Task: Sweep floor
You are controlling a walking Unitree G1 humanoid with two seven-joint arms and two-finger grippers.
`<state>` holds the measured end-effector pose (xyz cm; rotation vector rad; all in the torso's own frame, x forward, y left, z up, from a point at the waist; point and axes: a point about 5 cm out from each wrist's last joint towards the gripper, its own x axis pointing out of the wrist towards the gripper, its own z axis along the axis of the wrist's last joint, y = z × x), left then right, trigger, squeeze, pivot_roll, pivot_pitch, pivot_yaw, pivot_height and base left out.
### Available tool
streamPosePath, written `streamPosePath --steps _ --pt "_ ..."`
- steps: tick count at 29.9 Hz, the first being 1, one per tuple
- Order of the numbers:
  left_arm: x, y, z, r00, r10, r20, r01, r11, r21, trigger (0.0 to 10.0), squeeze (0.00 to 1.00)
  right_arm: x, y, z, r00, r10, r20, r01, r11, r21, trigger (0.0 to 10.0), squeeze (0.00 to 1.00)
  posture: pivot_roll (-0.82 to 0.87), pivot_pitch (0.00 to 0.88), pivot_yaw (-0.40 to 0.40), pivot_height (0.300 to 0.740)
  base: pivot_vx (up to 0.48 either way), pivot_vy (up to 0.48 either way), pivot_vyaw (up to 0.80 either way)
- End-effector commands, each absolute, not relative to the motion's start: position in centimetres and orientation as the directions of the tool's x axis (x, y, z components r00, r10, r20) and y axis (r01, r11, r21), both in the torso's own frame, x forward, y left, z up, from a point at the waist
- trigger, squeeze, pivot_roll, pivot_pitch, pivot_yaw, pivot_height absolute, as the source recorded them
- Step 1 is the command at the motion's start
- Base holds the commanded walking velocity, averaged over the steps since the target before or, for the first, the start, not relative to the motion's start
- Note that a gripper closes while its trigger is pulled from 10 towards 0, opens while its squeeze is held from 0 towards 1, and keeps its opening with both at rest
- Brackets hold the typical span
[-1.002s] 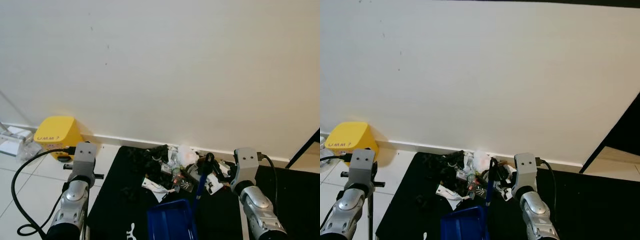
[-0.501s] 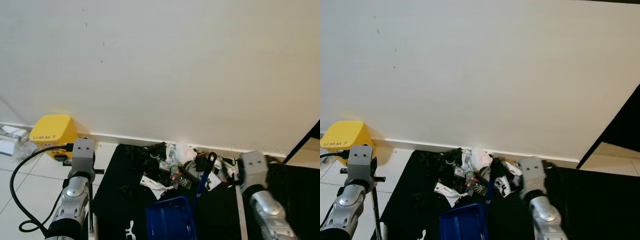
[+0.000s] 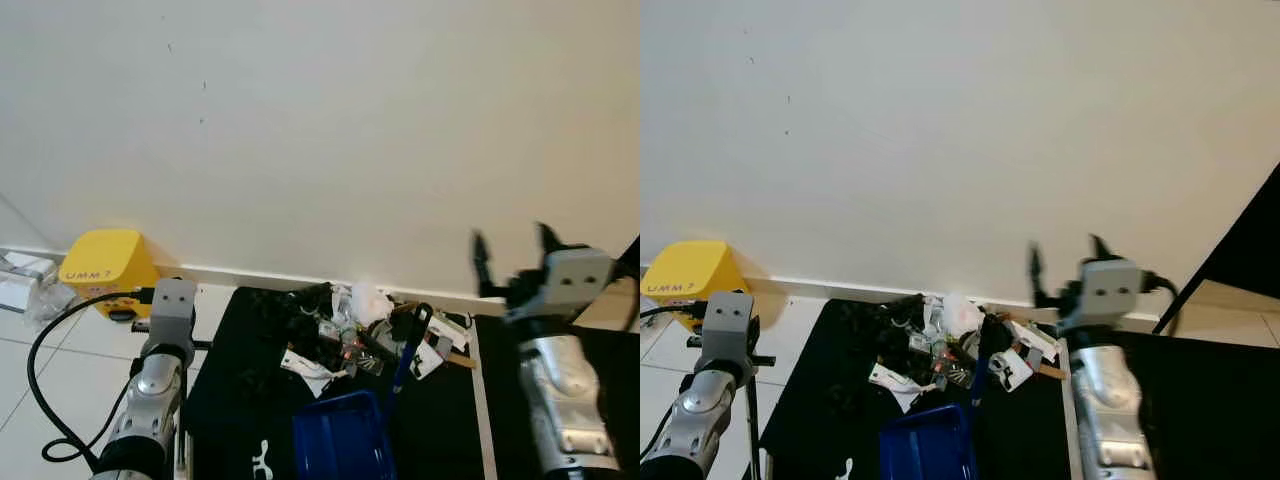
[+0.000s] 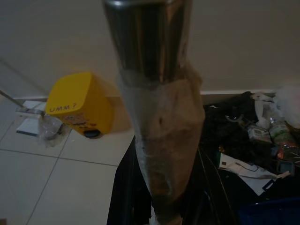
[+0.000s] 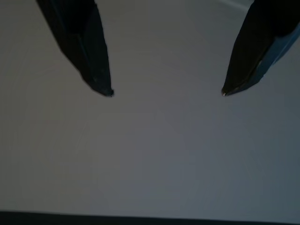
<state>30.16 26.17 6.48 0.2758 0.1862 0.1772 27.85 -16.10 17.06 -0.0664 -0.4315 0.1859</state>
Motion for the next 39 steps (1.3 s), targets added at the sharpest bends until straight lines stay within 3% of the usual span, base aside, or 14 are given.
streamPosePath --steps 1,9,11,27,39 --pt "29.9 26.7 6.5 0.968 0.199 -0.153 -0.142 0.937 0.32 10.0 0.0 26.9 -15.4 15.6 0.912 0.23 0.339 -0.207 0.973 -0.102 10.0 0.0 -0.02 0.096 0.046 0.74 0.0 0.0 0.0" --pt "29.5 26.8 6.3 0.966 0.204 -0.157 -0.146 0.936 0.321 10.0 0.0 23.8 -15.2 12.3 0.95 0.213 0.226 -0.189 0.974 -0.125 10.0 0.0 -0.02 0.103 0.038 0.74 0.0 0.0 0.0" --pt "29.6 26.6 6.1 0.967 0.194 -0.165 -0.133 0.937 0.322 10.0 0.0 22.9 -15.9 10.6 0.973 0.156 0.172 -0.13 0.979 -0.154 10.0 0.0 -0.02 0.106 0.045 0.74 0.0 0.0 0.0" --pt "29.8 25.8 5.9 0.971 0.167 -0.169 -0.106 0.941 0.32 10.0 0.0 25.9 -14.5 6.8 0.994 0.105 -0.003 -0.105 0.992 -0.068 10.0 0.0 -0.01 0.087 0.051 0.74 0.0 0.0 0.0" --pt "29.6 26.0 5.9 0.971 0.173 -0.165 -0.113 0.94 0.321 10.0 0.0 29.4 -15.3 4.6 0.986 0.061 -0.155 -0.071 0.996 -0.059 10.0 0.0 0.02 0.092 0.052 0.74 0.0 0.0 0.0"
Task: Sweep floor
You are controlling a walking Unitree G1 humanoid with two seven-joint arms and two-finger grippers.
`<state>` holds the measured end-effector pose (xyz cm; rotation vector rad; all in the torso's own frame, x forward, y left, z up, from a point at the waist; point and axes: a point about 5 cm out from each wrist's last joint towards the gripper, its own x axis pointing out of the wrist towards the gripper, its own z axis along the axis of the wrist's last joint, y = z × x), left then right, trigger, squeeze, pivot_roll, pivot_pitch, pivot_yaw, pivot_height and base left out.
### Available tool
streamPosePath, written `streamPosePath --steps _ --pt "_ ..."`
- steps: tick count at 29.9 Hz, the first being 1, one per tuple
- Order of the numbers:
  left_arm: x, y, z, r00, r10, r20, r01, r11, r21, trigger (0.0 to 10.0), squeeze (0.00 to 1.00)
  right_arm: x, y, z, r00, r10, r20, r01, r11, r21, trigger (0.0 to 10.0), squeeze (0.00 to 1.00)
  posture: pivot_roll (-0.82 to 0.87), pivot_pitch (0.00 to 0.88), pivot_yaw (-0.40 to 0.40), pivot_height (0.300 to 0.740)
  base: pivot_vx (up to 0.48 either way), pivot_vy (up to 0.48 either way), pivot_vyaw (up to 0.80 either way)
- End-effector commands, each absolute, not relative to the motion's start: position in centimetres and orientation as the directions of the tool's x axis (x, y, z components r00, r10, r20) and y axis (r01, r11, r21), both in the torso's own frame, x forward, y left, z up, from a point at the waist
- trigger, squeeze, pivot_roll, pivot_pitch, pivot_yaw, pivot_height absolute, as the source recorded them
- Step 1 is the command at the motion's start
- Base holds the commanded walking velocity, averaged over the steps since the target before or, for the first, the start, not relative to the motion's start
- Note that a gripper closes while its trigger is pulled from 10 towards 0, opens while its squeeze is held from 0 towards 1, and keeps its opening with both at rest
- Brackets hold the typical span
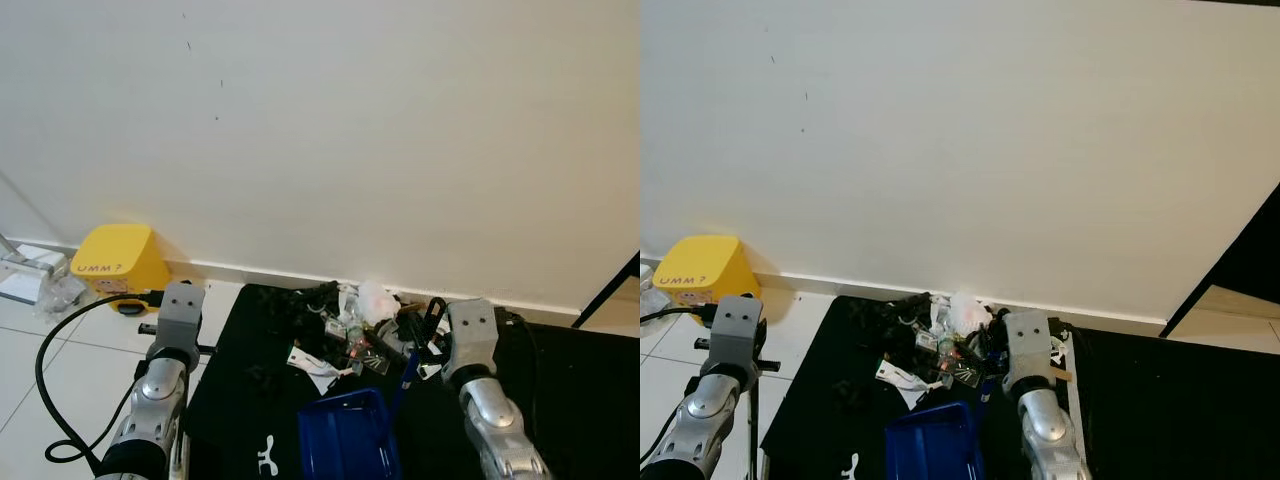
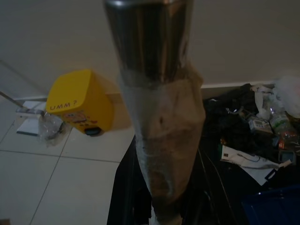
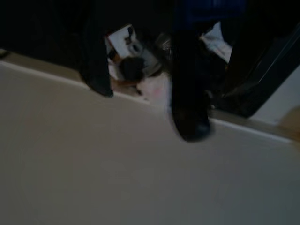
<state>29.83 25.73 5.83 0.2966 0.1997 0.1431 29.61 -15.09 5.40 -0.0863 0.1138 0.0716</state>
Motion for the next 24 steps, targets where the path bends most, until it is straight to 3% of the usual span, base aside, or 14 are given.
streamPosePath --steps 1,8,17,18,20,21,23,24 --pt "29.6 26.0 5.9 0.971 0.173 -0.165 -0.113 0.941 0.321 10.0 0.0 29.5 -15.3 4.5 0.985 0.063 -0.162 -0.073 0.996 -0.055 10.0 0.0 0.02 0.092 0.052 0.74 0.0 0.0 0.0" --pt "29.6 26.0 6.0 0.971 0.176 -0.162 -0.116 0.94 0.321 10.0 0.0 30.4 -14.1 3.9 0.964 0.166 -0.21 -0.164 0.986 0.028 10.0 0.0 0.03 0.096 0.057 0.74 0.0 0.0 0.0" --pt "29.6 26.0 6.1 0.971 0.178 -0.159 -0.119 0.94 0.321 10.0 0.0 31.0 -13.5 3.7 0.953 0.202 -0.225 -0.208 0.978 -0.003 10.0 0.0 0.04 0.097 0.055 0.74 0.0 0.0 0.0" --pt "29.6 26.0 6.1 0.971 0.178 -0.159 -0.119 0.94 0.32 10.0 0.0 31.1 -13.4 3.6 0.953 0.202 -0.226 -0.208 0.978 -0.006 8.7 0.0 0.04 0.097 0.055 0.74 0.0 0.0 0.0" --pt "29.6 26.0 6.1 0.971 0.178 -0.159 -0.12 0.94 0.32 10.0 0.0 31.1 -13.4 3.5 0.953 0.201 -0.228 -0.208 0.978 -0.005 8.2 0.0 0.04 0.097 0.056 0.74 0.0 0.0 0.0" --pt "29.6 26.0 6.1 0.971 0.178 -0.159 -0.12 0.94 0.32 10.0 0.0 31.1 -13.4 3.5 0.952 0.202 -0.23 -0.208 0.978 -0.004 5.7 0.0 0.04 0.098 0.057 0.74 0.0 0.0 0.0" --pt "29.6 26.0 6.1 0.971 0.178 -0.159 -0.12 0.94 0.32 10.0 0.0 31.2 -13.4 3.5 0.952 0.204 -0.23 -0.21 0.978 -0.002 5.7 0.0 0.04 0.098 0.057 0.74 0.0 0.0 0.0" --pt "29.6 26.0 6.1 0.971 0.178 -0.16 -0.12 0.94 0.32 10.0 0.0 31.2 -13.4 3.4 0.951 0.204 -0.232 -0.21 0.978 -0.001 4.5 0.0 0.04 0.098 0.057 0.74 0.0 0.0 0.0"
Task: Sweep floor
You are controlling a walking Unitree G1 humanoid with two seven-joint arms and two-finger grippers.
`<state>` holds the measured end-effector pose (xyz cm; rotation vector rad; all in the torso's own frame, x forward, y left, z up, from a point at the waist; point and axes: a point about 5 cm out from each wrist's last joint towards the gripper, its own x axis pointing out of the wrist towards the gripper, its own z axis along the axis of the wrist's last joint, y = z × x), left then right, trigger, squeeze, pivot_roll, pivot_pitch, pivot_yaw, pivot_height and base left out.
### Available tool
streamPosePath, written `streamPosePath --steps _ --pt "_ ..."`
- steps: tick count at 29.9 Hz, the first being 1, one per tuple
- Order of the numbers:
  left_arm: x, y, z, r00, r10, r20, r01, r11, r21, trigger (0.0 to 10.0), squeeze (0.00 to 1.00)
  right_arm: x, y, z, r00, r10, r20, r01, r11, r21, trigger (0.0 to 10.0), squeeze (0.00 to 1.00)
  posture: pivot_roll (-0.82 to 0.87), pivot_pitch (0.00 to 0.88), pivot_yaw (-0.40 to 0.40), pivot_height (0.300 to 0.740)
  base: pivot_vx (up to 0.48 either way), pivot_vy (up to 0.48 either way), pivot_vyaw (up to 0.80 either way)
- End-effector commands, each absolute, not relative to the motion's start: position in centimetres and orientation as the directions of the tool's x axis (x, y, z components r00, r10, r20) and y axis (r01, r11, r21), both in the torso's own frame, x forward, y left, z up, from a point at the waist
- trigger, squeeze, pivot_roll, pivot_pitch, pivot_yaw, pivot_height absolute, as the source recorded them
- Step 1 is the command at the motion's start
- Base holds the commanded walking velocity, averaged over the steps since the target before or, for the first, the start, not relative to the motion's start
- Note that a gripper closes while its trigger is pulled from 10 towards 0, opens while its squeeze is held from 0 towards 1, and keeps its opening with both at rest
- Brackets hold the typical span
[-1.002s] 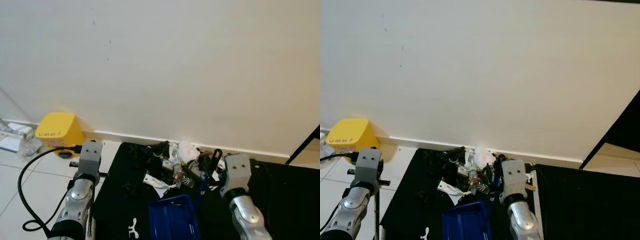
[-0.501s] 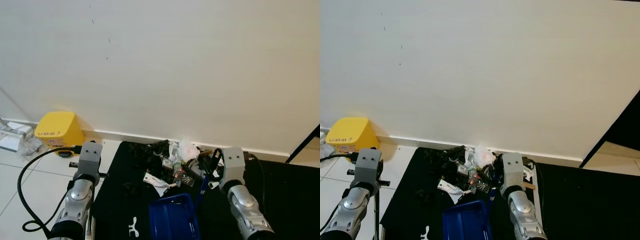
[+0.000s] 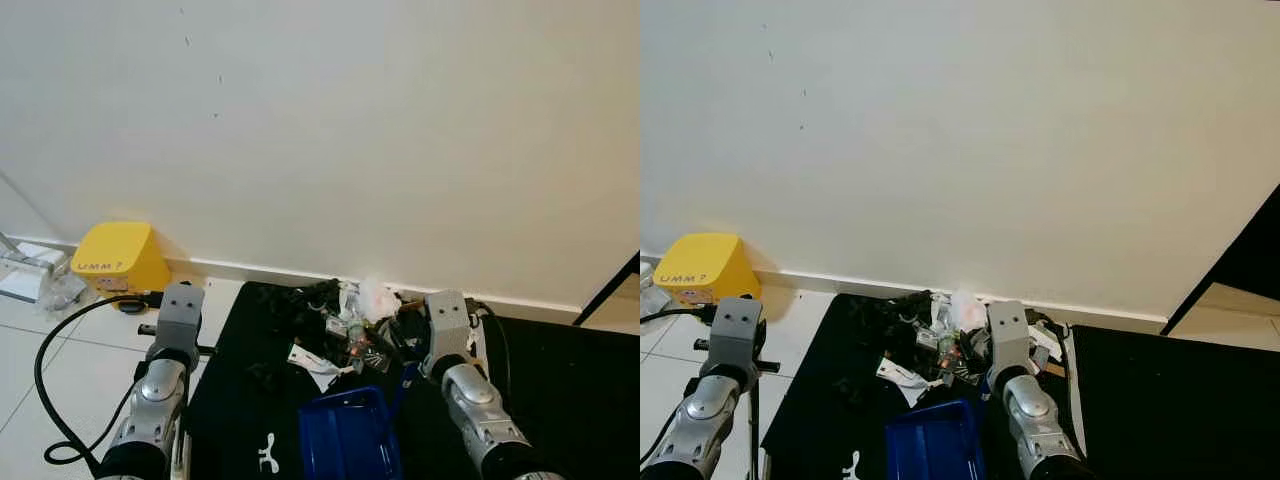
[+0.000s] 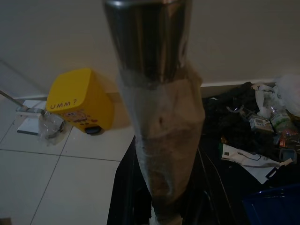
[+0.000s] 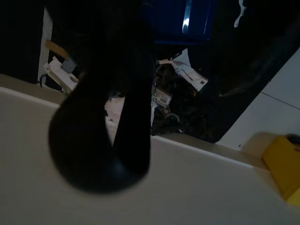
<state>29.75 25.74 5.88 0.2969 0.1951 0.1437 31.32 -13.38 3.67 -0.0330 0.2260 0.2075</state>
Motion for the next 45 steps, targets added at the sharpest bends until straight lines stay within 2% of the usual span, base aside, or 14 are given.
streamPosePath --steps 1,2,3,10,11,12,13,29,30,40,45 --pt "29.6 26.0 6.1 0.971 0.177 -0.16 -0.119 0.94 0.32 10.0 0.0 31.2 -13.3 3.3 0.95 0.203 -0.237 -0.209 0.978 -0.001 4.2 0.0 0.04 0.098 0.057 0.74 0.0 0.0 0.0" --pt "29.6 26.0 6.1 0.971 0.177 -0.16 -0.119 0.94 0.32 10.0 0.0 31.2 -13.3 3.3 0.95 0.203 -0.237 -0.209 0.978 -0.001 4.2 0.0 0.04 0.098 0.057 0.74 0.0 0.0 0.0" --pt "29.6 26.0 6.1 0.971 0.177 -0.16 -0.119 0.94 0.32 10.0 0.0 31.2 -13.4 3.2 0.95 0.202 -0.24 -0.208 0.978 -0.002 3.3 0.0 0.04 0.098 0.056 0.74 0.0 0.0 0.0" --pt "29.6 25.9 6.0 0.971 0.177 -0.16 -0.119 0.941 0.317 10.0 0.0 31.5 -13.7 3.4 0.952 0.196 -0.237 -0.205 0.979 -0.016 3.3 0.0 0.04 0.098 0.055 0.74 0.0 0.0 0.0" --pt "29.6 25.8 6.0 0.971 0.176 -0.16 -0.118 0.941 0.316 10.0 0.0 31.5 -13.8 3.4 0.953 0.191 -0.234 -0.202 0.979 -0.02 1.8 0.0 0.04 0.098 0.055 0.74 0.0 0.0 0.0" --pt "29.6 25.8 6.0 0.971 0.175 -0.161 -0.118 0.942 0.315 10.0 0.0 31.6 -13.9 3.5 0.954 0.188 -0.233 -0.199 0.98 -0.023 1.8 0.0 0.04 0.097 0.053 0.74 0.0 0.0 0.0" --pt "29.6 25.7 6.0 0.972 0.174 -0.161 -0.117 0.942 0.314 10.0 0.0 31.6 -14.0 3.5 0.956 0.182 -0.23 -0.193 0.981 -0.028 0.0 0.0 0.04 0.097 0.053 0.74 0.0 0.0 0.0" --pt "30.3 24.7 6.5 0.979 0.148 -0.14 -0.106 0.957 0.272 10.0 0.0 31.8 -14.8 3.7 0.971 0.123 -0.205 -0.135 0.99 -0.047 0.0 0.0 0.03 0.114 0.051 0.74 0.0 0.0 0.0" --pt "30.7 24.6 6.9 0.98 0.151 -0.126 -0.115 0.96 0.255 10.0 0.0 31.8 -14.9 3.8 0.972 0.124 -0.199 -0.135 0.99 -0.047 10.0 0.0 0.02 0.119 0.049 0.74 0.0 0.0 0.0" --pt "33.0 23.7 8.5 0.983 0.162 -0.085 -0.151 0.98 0.131 10.0 0.0 32.2 -14.8 4.6 0.98 0.127 -0.155 -0.139 0.988 -0.068 10.0 0.0 0.02 0.123 0.041 0.74 0.0 0.0 0.0" --pt "32.7 23.4 7.4 0.981 0.145 -0.131 -0.124 0.98 0.158 10.0 0.0 32.6 -14.0 4.9 0.972 0.163 -0.171 -0.187 0.973 -0.134 10.0 0.0 0.01 0.128 0.039 0.74 0.0 0.0 0.0"
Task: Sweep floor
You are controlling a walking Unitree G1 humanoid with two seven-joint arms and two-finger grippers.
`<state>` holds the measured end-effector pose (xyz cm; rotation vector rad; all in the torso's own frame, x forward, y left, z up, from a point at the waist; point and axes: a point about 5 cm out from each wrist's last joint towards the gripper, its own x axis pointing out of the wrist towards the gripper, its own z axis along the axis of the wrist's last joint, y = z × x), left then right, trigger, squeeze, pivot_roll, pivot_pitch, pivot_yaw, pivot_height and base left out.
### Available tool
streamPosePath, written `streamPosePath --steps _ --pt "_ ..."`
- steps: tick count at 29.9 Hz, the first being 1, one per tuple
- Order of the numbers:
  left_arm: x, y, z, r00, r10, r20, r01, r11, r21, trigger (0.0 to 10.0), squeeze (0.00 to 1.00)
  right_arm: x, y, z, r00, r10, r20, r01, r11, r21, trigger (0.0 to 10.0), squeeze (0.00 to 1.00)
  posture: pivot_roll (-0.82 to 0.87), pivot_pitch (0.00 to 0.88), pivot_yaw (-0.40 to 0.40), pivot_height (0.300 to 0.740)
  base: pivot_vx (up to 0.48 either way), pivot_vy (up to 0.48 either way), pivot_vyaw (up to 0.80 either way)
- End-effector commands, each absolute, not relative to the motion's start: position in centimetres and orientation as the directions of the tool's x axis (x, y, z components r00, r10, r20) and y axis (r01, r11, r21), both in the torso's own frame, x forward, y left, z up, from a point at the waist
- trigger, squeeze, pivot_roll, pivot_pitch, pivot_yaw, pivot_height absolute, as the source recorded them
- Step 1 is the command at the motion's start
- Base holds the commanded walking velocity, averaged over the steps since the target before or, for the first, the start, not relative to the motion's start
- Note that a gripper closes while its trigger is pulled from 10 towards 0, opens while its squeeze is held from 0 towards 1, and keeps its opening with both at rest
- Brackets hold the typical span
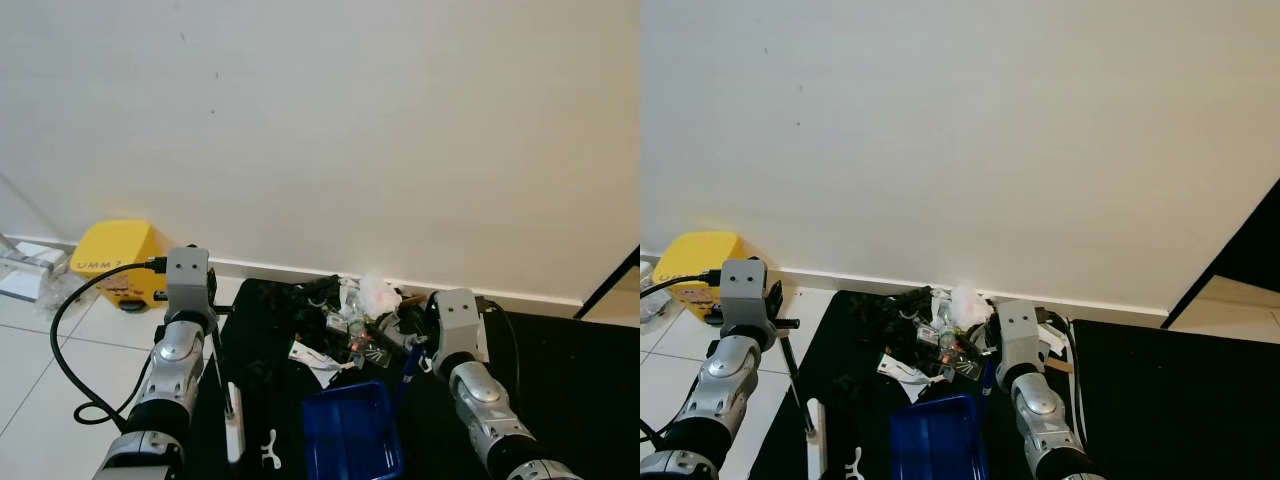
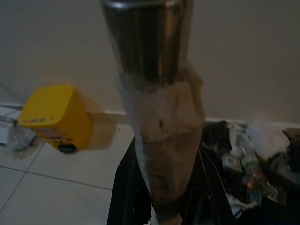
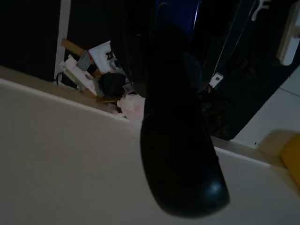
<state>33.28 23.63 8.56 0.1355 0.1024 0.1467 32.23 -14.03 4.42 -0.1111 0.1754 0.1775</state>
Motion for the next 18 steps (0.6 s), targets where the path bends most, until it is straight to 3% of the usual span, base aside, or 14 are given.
streamPosePath --steps 1,9,18 --pt "32.7 23.4 7.4 0.981 0.145 -0.131 -0.124 0.98 0.158 10.0 0.0 32.6 -14.0 4.9 0.972 0.163 -0.171 -0.187 0.973 -0.134 10.0 0.0 0.01 0.128 0.039 0.74 0.0 0.0 0.0" --pt "31.3 23.4 5.9 0.983 0.116 -0.14 -0.095 0.984 0.149 10.0 0.0 32.8 -13.4 4.9 0.965 0.177 -0.194 -0.205 0.969 -0.139 10.0 0.0 0.0 0.129 0.026 0.74 0.0 0.0 0.0" --pt "30.3 22.8 4.5 0.983 0.119 -0.142 -0.113 0.993 0.044 10.0 0.0 32.8 -12.9 4.9 0.953 0.223 -0.206 -0.246 0.964 -0.098 10.0 0.0 -0.01 0.144 0.001 0.74 0.0 0.0 0.0"
